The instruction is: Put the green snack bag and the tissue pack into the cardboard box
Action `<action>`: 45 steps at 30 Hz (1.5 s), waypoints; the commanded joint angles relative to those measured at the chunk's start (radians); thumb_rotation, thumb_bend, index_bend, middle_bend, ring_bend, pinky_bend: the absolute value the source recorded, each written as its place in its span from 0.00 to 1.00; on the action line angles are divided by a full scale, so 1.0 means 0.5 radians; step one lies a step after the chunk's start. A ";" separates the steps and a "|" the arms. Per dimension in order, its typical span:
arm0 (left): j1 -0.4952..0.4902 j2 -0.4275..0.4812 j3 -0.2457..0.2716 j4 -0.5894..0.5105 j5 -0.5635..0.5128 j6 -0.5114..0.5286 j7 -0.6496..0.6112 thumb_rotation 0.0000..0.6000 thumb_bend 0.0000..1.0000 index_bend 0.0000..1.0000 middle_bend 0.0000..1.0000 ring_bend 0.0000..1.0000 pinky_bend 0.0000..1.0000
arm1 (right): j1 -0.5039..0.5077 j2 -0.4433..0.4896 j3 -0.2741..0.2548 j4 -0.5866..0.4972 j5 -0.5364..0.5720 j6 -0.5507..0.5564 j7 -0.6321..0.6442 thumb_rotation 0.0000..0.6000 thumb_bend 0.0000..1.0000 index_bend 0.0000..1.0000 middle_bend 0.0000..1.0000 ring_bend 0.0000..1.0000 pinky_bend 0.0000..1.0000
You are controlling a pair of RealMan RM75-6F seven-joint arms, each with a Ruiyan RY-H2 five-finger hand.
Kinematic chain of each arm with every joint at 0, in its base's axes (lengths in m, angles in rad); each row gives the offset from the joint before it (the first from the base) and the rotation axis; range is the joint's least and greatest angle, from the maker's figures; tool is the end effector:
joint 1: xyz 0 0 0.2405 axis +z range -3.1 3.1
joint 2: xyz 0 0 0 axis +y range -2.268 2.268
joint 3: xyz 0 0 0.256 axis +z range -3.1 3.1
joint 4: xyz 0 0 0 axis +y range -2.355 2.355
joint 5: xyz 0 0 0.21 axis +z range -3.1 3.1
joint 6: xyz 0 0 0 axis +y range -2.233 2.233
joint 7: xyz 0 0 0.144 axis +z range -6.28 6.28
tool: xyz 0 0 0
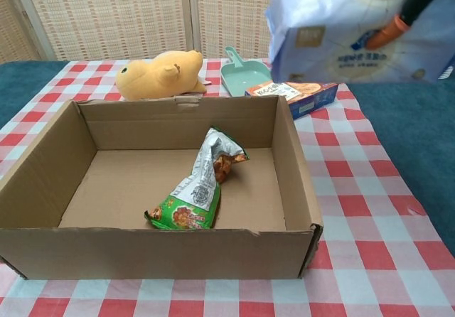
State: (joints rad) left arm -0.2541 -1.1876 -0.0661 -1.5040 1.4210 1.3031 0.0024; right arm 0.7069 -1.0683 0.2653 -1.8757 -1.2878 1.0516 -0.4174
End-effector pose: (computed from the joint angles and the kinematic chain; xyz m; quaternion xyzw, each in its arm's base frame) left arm -0.3103 0.2390 0.1307 -0.6368 -0.3909 -0.3644 0.5558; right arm -0.1008 -0.3346 0.1308 0.7562 -0.2085 0.4215 0.4550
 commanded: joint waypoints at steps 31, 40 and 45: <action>0.008 0.045 -0.004 0.028 0.007 0.001 -0.143 1.00 0.18 0.08 0.01 0.00 0.22 | 0.761 -1.139 -0.006 0.340 0.549 -0.277 -0.527 1.00 0.00 0.25 0.26 0.13 0.27; 0.001 0.044 0.002 0.013 0.002 -0.019 -0.110 1.00 0.19 0.08 0.01 0.00 0.22 | 0.758 -1.015 0.035 0.235 0.796 -0.198 -0.552 1.00 0.00 0.00 0.00 0.00 0.00; -0.002 0.038 0.002 0.014 -0.004 -0.025 -0.089 1.00 0.19 0.08 0.01 0.00 0.22 | 0.716 -0.917 0.030 0.165 0.688 -0.127 -0.494 1.00 0.00 0.00 0.00 0.00 0.00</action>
State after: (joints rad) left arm -0.2548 -1.1685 -0.0651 -1.4972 1.4190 1.2906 -0.0421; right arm 1.0746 -1.5450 0.2793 -1.7772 -0.9263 0.9730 -0.6766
